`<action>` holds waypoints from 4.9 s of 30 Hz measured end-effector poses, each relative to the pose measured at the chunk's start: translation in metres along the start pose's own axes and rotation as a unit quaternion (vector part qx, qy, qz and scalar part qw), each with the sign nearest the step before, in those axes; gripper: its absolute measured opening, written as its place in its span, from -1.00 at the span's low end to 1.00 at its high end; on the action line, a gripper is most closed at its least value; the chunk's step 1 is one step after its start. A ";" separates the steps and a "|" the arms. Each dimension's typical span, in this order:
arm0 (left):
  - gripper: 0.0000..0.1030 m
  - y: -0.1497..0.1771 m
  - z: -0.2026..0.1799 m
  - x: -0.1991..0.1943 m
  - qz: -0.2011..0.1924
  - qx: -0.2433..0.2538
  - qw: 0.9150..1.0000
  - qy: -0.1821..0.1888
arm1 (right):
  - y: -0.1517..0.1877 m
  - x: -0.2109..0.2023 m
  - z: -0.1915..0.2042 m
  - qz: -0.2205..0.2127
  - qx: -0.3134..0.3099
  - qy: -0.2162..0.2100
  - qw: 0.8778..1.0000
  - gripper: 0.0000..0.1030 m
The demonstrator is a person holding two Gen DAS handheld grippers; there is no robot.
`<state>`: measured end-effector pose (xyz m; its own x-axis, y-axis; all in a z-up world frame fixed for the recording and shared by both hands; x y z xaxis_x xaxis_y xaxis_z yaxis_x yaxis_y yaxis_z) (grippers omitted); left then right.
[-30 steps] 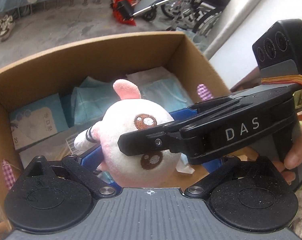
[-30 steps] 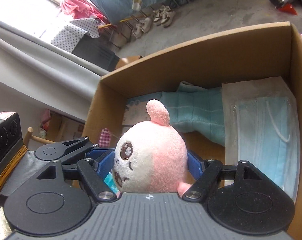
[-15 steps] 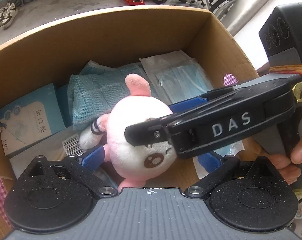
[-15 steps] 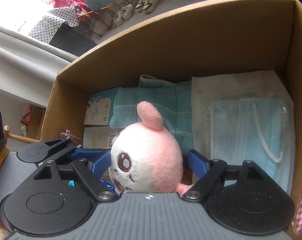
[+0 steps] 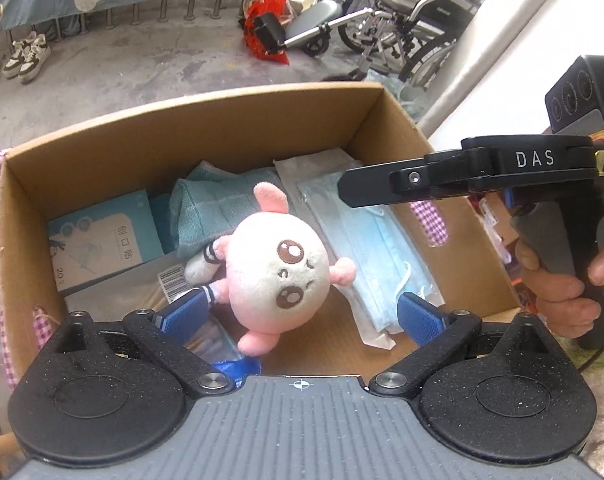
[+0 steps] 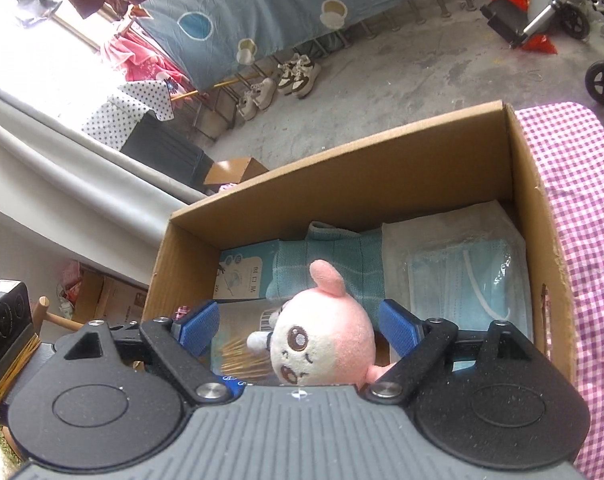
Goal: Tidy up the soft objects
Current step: 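Open the right gripper to release the plush toy and withdraw, then reach the right gripper down to the brown paper-wrapped package and grip it, then lift the brown package into the box and release it beside the wipes, then reach the right gripper down beside the box and grip the beige powder puff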
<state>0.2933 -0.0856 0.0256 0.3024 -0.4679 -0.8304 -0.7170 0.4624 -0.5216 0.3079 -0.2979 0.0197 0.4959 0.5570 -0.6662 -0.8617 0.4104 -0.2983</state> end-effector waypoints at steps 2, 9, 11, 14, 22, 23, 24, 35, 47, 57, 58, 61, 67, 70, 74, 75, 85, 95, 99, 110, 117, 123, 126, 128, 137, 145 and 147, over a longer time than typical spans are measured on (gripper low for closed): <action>0.98 0.007 -0.007 -0.024 -0.025 0.008 1.000 -0.004 | 0.008 -0.022 0.008 -0.020 -0.010 -0.010 1.000 0.73; 0.99 0.050 -0.057 -0.091 -0.092 0.049 0.995 -0.001 | 0.058 -0.119 0.015 -0.104 -0.022 -0.075 0.992 0.80; 0.99 0.068 -0.077 -0.099 -0.103 0.067 0.992 0.006 | 0.081 -0.144 0.010 -0.128 -0.024 -0.092 0.987 0.85; 0.99 0.095 -0.106 -0.097 -0.108 0.098 0.989 0.018 | 0.120 -0.171 -0.007 -0.158 -0.016 -0.107 0.982 0.88; 0.98 0.135 -0.174 -0.036 -0.102 0.180 0.977 0.050 | 0.209 -0.147 -0.086 -0.171 0.082 -0.078 0.979 0.87; 0.95 0.138 -0.181 -0.025 -0.093 0.185 0.976 0.062 | 0.216 -0.140 -0.096 -0.167 0.096 -0.075 0.978 0.86; 0.93 0.141 -0.186 -0.015 -0.081 0.194 0.975 0.073 | 0.224 -0.132 -0.107 -0.161 0.111 -0.071 0.978 0.81; 0.60 0.136 -0.195 0.048 -0.027 0.217 0.976 0.007 | 0.235 -0.084 -0.156 -0.129 0.144 -0.039 0.980 0.31; 0.57 0.135 -0.197 0.068 0.003 0.218 0.976 -0.009 | 0.225 -0.052 -0.162 -0.095 0.126 -0.027 0.987 -0.02; 0.57 0.136 -0.208 0.050 -0.024 0.231 0.973 0.010 | 0.242 -0.082 -0.149 -0.137 0.119 -0.015 0.983 -0.15; 0.57 0.137 -0.211 0.046 -0.030 0.235 0.972 0.012 | 0.245 -0.089 -0.145 -0.144 0.116 -0.011 0.983 -0.15; 0.57 0.138 -0.217 0.032 -0.051 0.241 0.969 0.018 | 0.251 -0.107 -0.134 -0.168 0.106 -0.002 0.980 -0.14; 0.57 0.135 -0.216 -0.008 -0.105 0.241 0.965 0.020 | 0.251 -0.143 -0.093 -0.209 0.066 0.002 0.976 -0.14; 0.57 0.128 -0.204 -0.030 -0.134 0.223 0.966 0.013 | 0.239 -0.154 -0.062 -0.223 0.021 -0.002 0.975 -0.14; 0.57 0.112 -0.179 -0.052 -0.162 0.182 0.970 0.004 | 0.211 -0.146 -0.024 -0.217 -0.035 -0.008 0.975 -0.14; 0.57 0.109 -0.171 -0.056 -0.166 0.171 0.971 0.002 | 0.202 -0.141 -0.017 -0.212 -0.047 -0.009 0.976 -0.14; 0.57 0.083 -0.085 -0.035 -0.138 0.051 0.989 0.011 | 0.126 -0.047 0.004 -0.075 -0.057 -0.013 0.995 -0.15; 0.83 0.080 -0.045 0.009 -0.088 0.000 0.995 0.039 | 0.093 0.019 -0.028 0.042 -0.025 0.061 0.997 -0.16; 0.84 0.085 -0.042 -0.003 -0.093 0.007 0.995 0.039 | 0.086 0.023 -0.034 0.073 -0.015 0.080 0.994 -0.15; 0.99 0.111 -0.027 -0.044 -0.139 -0.017 0.986 0.085 | 0.067 0.062 -0.034 0.166 -0.005 0.149 0.975 0.17; 0.99 0.124 -0.017 -0.047 -0.146 -0.028 0.984 0.094 | 0.072 0.087 -0.038 0.226 0.038 0.156 0.961 0.28; 0.99 0.127 -0.013 -0.046 -0.148 -0.026 0.984 0.094 | 0.087 0.099 -0.016 0.237 0.009 0.156 0.959 0.50; 0.99 0.129 -0.014 -0.047 -0.149 -0.025 0.985 0.082 | 0.085 0.096 -0.015 0.225 0.001 0.164 0.960 0.50; 0.99 0.131 -0.014 -0.050 -0.151 -0.026 0.985 0.077 | 0.080 0.083 -0.014 0.193 -0.009 0.174 0.966 0.50; 0.99 0.143 -0.031 -0.076 -0.178 -0.017 0.980 0.086 | 0.096 -0.048 -0.004 0.014 0.002 0.084 0.996 0.56; 0.99 0.152 -0.069 -0.065 -0.129 0.037 0.986 0.100 | 0.170 -0.108 -0.026 -0.078 0.036 0.015 0.996 0.64; 0.99 0.153 -0.078 -0.053 -0.111 0.048 0.989 0.091 | 0.186 -0.106 -0.038 -0.085 0.055 0.001 0.995 0.64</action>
<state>0.1187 -0.0487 0.0051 0.3210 -0.6893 -0.6494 -0.5801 0.3989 -0.7102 0.0910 -0.3074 0.0088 0.6337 0.4714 -0.6134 -0.7479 0.5760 -0.3300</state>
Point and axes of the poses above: each gripper's, at about its wrist camera, not at the fingertips, and x roughly the way its jaws point, z to its left, y to its underside, the point moved 2 cm from there along x, roughly the way its jaws point, and after that the axes turned 13 degrees about x, right-handed, at the moved point
